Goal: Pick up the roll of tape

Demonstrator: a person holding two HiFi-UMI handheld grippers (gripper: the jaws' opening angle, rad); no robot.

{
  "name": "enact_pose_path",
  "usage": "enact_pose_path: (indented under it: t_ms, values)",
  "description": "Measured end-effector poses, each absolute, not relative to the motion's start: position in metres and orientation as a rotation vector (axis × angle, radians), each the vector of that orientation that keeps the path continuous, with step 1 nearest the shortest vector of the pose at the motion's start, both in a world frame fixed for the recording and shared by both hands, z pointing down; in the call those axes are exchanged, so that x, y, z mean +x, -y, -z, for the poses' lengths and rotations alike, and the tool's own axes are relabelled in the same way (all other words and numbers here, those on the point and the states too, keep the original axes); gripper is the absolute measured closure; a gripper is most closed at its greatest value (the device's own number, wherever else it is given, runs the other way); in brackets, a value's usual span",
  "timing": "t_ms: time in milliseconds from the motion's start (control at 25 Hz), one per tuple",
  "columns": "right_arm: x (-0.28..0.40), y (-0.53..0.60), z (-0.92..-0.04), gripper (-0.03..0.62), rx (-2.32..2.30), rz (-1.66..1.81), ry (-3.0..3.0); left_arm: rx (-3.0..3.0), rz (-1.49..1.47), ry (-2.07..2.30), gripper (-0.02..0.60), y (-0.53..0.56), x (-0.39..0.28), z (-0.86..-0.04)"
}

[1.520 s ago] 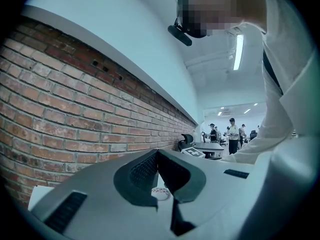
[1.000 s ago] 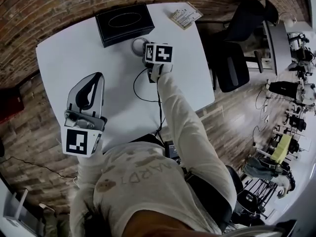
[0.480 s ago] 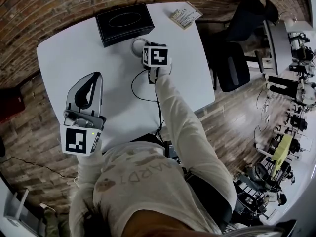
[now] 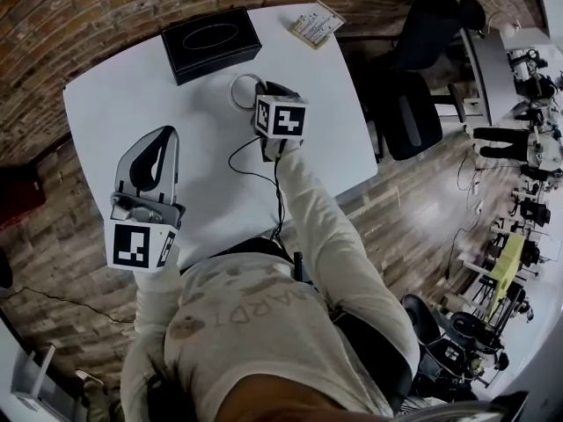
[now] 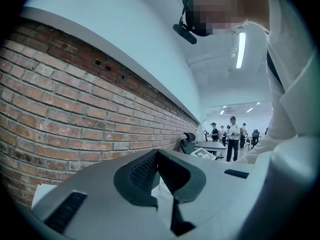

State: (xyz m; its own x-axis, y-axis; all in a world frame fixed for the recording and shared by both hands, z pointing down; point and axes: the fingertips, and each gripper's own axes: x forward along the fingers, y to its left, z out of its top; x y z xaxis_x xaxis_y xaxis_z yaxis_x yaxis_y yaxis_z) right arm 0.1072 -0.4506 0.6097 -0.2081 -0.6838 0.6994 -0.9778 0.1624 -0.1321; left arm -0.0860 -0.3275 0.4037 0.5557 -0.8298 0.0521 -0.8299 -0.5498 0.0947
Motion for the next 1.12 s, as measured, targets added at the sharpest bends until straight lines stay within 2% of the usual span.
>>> enact_pose_path:
  t_ms: [1120]
  values:
    - [0.152, 0.331, -0.479, 0.536, 1.730, -0.562, 2.232, 2.732, 0.039, 1.380, 0.575, 0.257, -0.030, -0.361]
